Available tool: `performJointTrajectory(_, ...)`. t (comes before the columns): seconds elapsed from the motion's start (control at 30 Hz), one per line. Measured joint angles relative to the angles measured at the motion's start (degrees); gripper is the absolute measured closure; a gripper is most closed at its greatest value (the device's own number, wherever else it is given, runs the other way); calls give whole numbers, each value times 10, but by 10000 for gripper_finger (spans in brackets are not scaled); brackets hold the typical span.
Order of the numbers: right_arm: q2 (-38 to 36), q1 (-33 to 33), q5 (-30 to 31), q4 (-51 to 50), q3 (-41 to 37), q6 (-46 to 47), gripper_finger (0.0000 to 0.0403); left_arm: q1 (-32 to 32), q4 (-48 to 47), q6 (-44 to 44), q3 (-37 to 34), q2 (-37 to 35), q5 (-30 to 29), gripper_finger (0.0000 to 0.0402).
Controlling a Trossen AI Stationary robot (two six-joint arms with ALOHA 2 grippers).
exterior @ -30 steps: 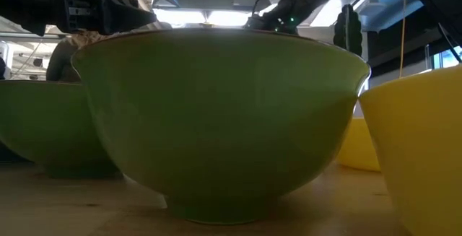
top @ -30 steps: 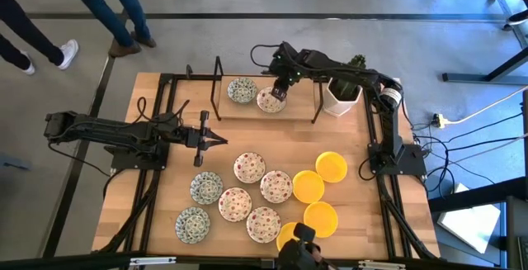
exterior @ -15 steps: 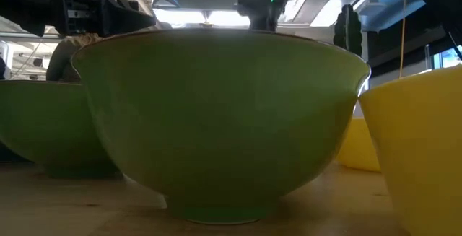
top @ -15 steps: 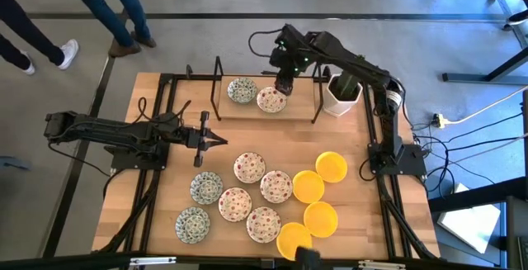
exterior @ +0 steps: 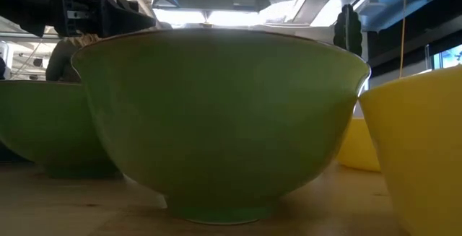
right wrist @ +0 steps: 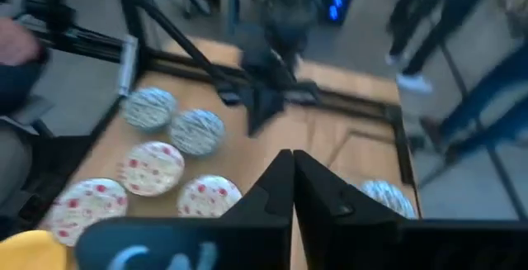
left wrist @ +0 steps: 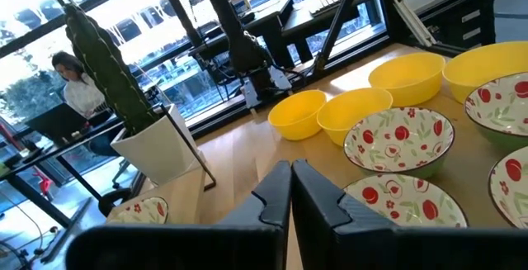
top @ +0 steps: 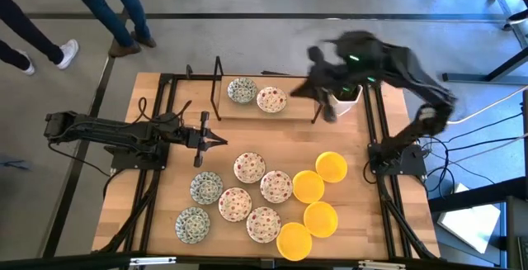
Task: Pick & Place Mini bowls
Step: Put the yellow bowl on the shelf
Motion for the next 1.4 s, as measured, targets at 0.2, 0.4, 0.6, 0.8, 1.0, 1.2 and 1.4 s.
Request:
performJointTrajectory(0.2,-134,97,116,65,-127,27,399,0,0,3,0,0,-10,397)
performJointTrajectory(0.4,-275,134,162,171,-350,58,393,0,4,-71,17,-32,-61,398)
performJointTrajectory(0.6,-380,136,162,290,-527,60,399,7,-61,-65,-8,-132,-21,398)
performJointTrajectory(0.8,-421,136,109,351,-620,62,394,34,-60,-104,-43,-237,-13,398)
performJointTrajectory(1.0,-424,136,80,440,-716,61,399,94,-80,-107,-51,-283,-26,398)
performJointTrajectory(1.2,-430,136,56,558,-827,44,393,159,-43,-91,-52,-282,-26,398)
performJointTrajectory(1.4,-443,136,56,712,-941,36,397,205,-27,-78,-52,-282,-4,398)
